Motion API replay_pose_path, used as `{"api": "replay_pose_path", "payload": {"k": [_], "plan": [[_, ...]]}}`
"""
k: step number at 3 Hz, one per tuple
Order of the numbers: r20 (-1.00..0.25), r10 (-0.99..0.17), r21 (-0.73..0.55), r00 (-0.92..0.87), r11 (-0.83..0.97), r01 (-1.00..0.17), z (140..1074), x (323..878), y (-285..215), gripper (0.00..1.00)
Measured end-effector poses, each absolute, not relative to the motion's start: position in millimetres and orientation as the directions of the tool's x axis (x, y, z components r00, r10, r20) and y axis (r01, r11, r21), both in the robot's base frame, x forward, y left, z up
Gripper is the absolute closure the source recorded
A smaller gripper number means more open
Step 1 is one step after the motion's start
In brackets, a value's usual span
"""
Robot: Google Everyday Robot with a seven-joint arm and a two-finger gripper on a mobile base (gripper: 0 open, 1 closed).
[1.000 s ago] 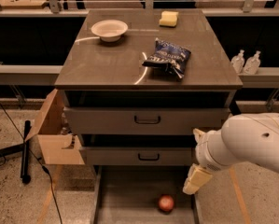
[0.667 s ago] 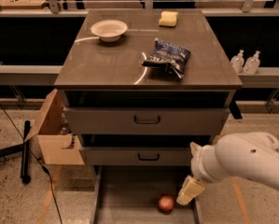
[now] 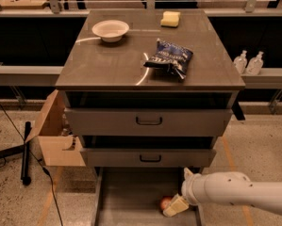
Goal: Pick apple from bottom drawer and place on counter
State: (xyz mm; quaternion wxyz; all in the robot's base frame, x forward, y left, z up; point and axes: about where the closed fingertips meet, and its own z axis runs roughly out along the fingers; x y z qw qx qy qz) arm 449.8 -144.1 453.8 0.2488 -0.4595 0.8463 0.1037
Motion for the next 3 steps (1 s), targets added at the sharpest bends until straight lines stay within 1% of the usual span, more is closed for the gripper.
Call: {"api": "replay_pose_path", "payload": {"k": [1, 2, 3], "plan": [[-0.590, -0.655, -0.043, -0.472, 0.609, -0.792, 409.8, 464.8, -137.0, 0.00], [-0.612, -0.618, -0.004, -0.494, 0.627, -0.779, 353.9, 462.2, -138.7, 0.00], [-0.612, -0.618, -0.004, -0.494, 0.627, -0.779, 353.9, 462.2, -138.7, 0.00]]}}
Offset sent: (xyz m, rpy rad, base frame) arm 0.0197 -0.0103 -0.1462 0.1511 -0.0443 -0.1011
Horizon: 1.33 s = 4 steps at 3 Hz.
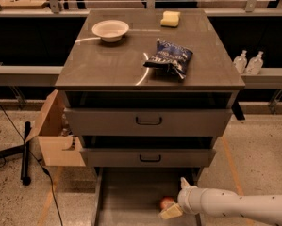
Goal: Pick apple from bottom drawer and place on counter
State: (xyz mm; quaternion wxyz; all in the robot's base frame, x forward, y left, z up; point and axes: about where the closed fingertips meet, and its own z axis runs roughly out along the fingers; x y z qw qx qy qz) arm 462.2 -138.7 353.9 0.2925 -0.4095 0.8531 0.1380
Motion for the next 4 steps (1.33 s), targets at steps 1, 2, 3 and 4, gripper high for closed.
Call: {"api": "replay_pose_path", "payload": {"k": [1, 2, 3, 4], "plan": [[-0.603, -0.614, 0.011, -0.509, 0.632, -0.775, 331.8, 458.9, -142.9, 0.00], [-0.596, -0.611, 0.036, -0.521, 0.628, -0.777, 299.4, 459.2, -146.5, 0.00], [-0.611, -0.608, 0.052, -0.507, 0.608, -0.792, 273.0, 465.6, -144.6, 0.00], [-0.646, -0.583, 0.057, -0.492, 0.606, -0.794, 248.9, 480.1, -139.7, 0.00]]}}
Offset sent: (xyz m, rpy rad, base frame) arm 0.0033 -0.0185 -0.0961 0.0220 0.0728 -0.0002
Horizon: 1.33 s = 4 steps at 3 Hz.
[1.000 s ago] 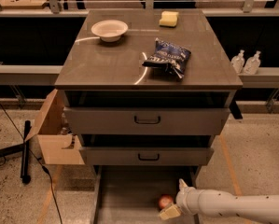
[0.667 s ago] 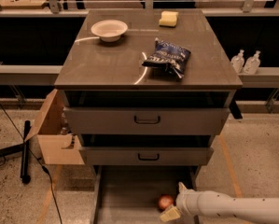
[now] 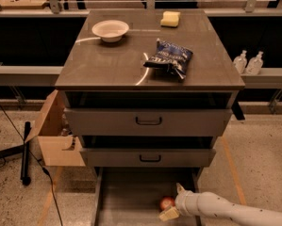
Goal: Pick apple from bottom drawer and place on counter
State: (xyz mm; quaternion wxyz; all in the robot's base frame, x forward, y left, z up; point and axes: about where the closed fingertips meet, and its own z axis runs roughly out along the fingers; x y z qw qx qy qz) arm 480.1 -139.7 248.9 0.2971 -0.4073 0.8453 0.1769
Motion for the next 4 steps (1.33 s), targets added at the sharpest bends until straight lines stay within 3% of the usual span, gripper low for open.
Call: {"api": "replay_pose_path", "payload": {"k": [4], "plan": [[-0.646, -0.551, 0.036, -0.528, 0.669, -0.743, 173.8, 503.4, -153.5, 0.00]]}}
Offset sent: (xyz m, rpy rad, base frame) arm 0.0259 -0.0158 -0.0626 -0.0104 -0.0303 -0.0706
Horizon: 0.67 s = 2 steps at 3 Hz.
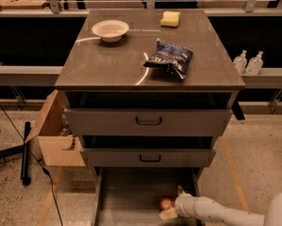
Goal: Pick apple from bottom drawer and place on counter
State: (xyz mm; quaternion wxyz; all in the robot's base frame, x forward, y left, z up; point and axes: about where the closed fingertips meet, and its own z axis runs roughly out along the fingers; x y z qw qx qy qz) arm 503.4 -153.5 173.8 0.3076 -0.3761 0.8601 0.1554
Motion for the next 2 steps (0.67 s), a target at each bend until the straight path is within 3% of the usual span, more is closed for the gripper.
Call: {"api": "replay_pose_path", "payload": {"k": [2], "plan": [[-0.623, -0.556, 0.063, -0.550, 0.665, -0.744, 145.0, 499.9, -154.1, 0.00]]}}
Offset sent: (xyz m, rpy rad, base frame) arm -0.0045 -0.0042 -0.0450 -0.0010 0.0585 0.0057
